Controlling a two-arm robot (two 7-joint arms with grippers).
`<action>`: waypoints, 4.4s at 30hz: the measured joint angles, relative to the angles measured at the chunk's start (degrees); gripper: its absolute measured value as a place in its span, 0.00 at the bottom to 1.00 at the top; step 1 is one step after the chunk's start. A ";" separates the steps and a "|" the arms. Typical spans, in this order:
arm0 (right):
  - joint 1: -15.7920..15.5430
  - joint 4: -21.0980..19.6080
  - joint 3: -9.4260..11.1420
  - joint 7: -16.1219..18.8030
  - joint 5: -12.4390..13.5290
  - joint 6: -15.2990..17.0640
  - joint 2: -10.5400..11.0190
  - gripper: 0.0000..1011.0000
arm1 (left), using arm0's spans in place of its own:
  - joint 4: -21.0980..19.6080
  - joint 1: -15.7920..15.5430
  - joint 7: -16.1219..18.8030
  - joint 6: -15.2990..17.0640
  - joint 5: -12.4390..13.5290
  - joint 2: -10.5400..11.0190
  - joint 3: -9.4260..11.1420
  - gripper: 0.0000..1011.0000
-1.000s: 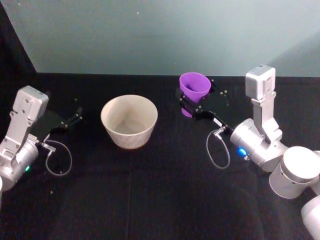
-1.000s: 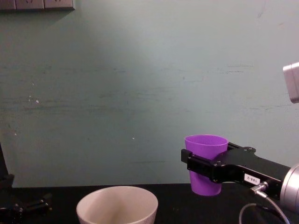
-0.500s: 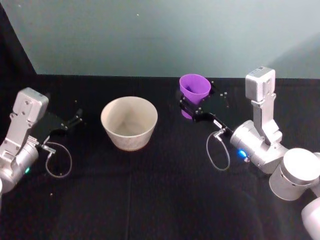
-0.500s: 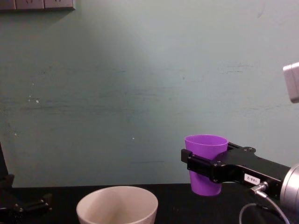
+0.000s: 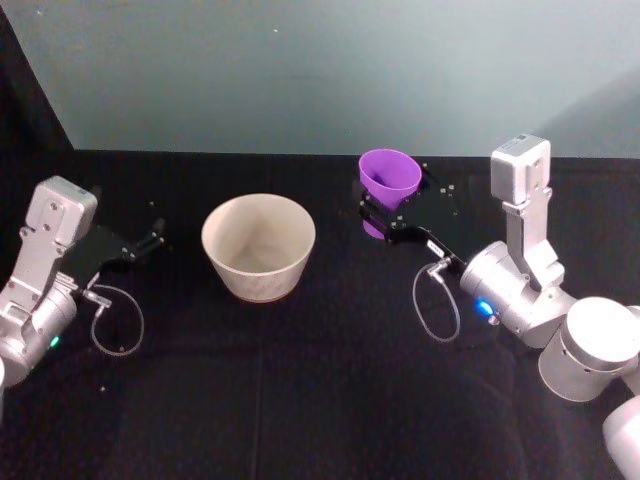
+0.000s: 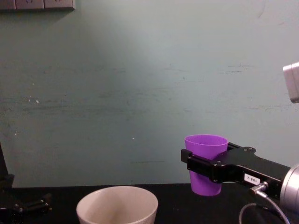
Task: Pick up the cup and pour the mung beans from the cup into the bowl.
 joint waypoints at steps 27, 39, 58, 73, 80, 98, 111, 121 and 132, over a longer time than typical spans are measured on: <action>0.00 0.00 0.00 0.00 0.00 0.00 0.00 0.72 | 0.00 0.00 0.00 0.00 0.00 0.00 0.00 0.99; 0.94 -1.43 -1.46 -1.47 -5.13 2.01 0.89 0.72 | 0.00 0.00 0.00 0.00 0.00 0.00 0.00 0.99; 12.28 -3.41 -11.96 -1.08 -29.41 12.10 2.38 0.72 | 0.00 0.00 0.00 0.00 0.00 0.00 0.00 0.99; 19.59 -2.17 -21.28 3.28 -46.09 17.91 1.00 0.72 | 0.00 0.00 0.00 0.00 0.00 0.00 0.00 0.99; 21.12 -2.49 -24.77 4.15 -52.75 19.45 0.90 0.72 | 0.00 0.00 0.00 0.00 0.00 0.00 0.00 0.99; 23.77 -2.27 -31.30 5.60 -67.08 21.14 0.17 0.72 | 0.00 0.00 0.00 0.00 0.00 0.00 0.00 0.99; 24.32 -1.26 -32.71 5.83 -72.84 21.15 -1.05 0.72 | 0.00 0.00 0.00 0.00 0.00 0.00 0.00 0.99; 23.77 -1.27 -32.06 6.02 -74.55 20.62 -1.44 0.72 | 0.00 0.00 0.00 0.00 0.00 0.00 0.00 0.99; 22.29 -1.14 -31.67 8.36 -83.11 19.46 -2.84 0.72 | 0.00 0.00 0.00 0.00 0.00 0.00 0.00 0.99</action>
